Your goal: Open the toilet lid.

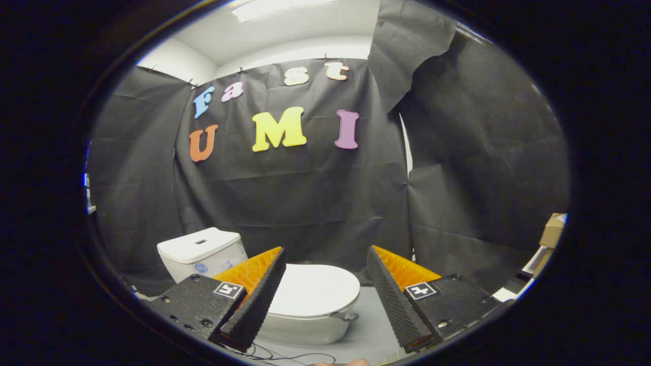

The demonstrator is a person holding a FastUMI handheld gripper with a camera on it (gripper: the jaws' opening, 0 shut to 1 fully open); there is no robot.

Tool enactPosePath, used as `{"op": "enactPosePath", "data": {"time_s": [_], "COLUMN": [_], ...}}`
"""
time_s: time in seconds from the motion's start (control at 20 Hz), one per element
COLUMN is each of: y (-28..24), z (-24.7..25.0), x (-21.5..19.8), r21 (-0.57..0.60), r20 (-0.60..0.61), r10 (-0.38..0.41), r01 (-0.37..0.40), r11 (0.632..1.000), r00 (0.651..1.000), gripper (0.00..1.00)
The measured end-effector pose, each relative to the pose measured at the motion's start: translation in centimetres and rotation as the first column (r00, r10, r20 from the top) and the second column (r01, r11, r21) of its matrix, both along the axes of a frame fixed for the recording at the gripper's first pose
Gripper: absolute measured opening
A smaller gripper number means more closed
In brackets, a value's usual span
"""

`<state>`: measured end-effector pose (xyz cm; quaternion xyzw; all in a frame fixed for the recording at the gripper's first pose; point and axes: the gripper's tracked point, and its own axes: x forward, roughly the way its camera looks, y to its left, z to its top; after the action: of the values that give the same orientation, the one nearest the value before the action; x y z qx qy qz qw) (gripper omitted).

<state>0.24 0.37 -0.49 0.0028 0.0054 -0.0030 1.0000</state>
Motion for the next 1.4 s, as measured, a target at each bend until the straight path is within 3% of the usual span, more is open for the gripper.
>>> {"op": "enactPosePath", "data": {"time_s": [0.4, 0.8, 0.95, 1.15, 1.3, 1.4], "y": [0.5, -0.6, -2.2, -2.7, -2.8, -3.2], "z": [-2.9, -7.3, -10.3, -13.9, -17.2, -19.1], "x": [1.6, 5.4, 7.3, 9.1, 9.2, 9.8], "r21": [-0.044, 0.045, 0.079, 0.160, 0.237, 0.257], "r20": [-0.059, -0.286, -0.419, -0.555, -0.657, -0.683], "r10": [-0.014, -0.025, -0.054, -0.008, 0.039, 0.052], "r01": [0.012, 0.039, 0.096, 0.116, 0.157, 0.174], "r11": [0.999, 0.998, 0.992, 0.980, 0.959, 0.951], "r00": [0.998, 0.958, 0.907, 0.832, 0.753, 0.729], "gripper": [1.00, 1.00, 1.00, 0.99, 0.99, 0.98]}}
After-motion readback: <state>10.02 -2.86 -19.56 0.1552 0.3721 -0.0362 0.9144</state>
